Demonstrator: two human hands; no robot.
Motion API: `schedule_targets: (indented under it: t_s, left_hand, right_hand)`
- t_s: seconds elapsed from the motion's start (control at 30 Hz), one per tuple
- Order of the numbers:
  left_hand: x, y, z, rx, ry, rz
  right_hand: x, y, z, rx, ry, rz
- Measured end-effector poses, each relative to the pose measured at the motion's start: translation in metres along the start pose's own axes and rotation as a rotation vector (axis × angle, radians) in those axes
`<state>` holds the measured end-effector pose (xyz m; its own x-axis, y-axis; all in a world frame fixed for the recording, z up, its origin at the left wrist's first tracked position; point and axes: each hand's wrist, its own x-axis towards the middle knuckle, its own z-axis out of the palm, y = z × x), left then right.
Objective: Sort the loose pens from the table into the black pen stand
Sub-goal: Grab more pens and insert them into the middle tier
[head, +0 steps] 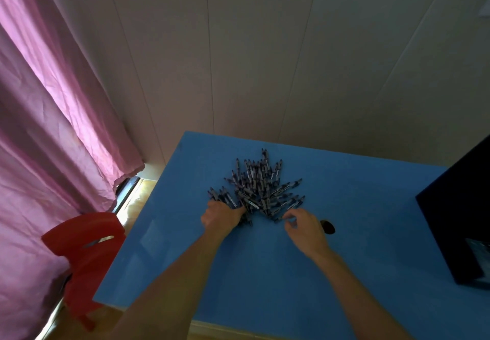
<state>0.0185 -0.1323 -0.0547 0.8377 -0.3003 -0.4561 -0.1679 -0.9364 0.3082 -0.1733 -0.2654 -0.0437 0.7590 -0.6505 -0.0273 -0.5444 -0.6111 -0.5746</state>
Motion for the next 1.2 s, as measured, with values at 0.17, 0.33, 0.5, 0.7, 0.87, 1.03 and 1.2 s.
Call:
schedule_targets:
  t_s: [0.17,0.33,0.5,0.7,0.87,1.03,1.2]
  left_hand:
    - [0.000,-0.002,-0.002,0.042,0.026,0.036]
    - [0.006,-0.005,-0.012,0.130,0.022,0.055]
    - [0.005,-0.022,-0.023,0.203,0.073,0.110]
    - [0.022,-0.053,-0.008,-0.247,0.205,0.166]
    - [0.021,-0.063,-0.011,-0.825,0.459,0.238]
    - [0.029,-0.058,-0.016,-0.911,0.547,0.316]
    - [0.041,-0.054,-0.011,-0.932,0.576,0.388]
  right_hand:
    - [0.005,-0.001,-0.001,-0.009,0.009,-0.007]
    - [0.009,-0.004,0.001,-0.029,0.004,-0.015]
    - [0.017,-0.014,0.007,-0.057,-0.011,-0.037]
    - [0.030,-0.036,0.012,-0.034,0.003,-0.084]
    - [0.043,-0.047,0.015,-0.030,0.030,-0.106]
    - [0.058,-0.058,0.026,-0.049,0.054,-0.143]
    - [0.068,-0.074,0.036,-0.026,0.104,-0.153]
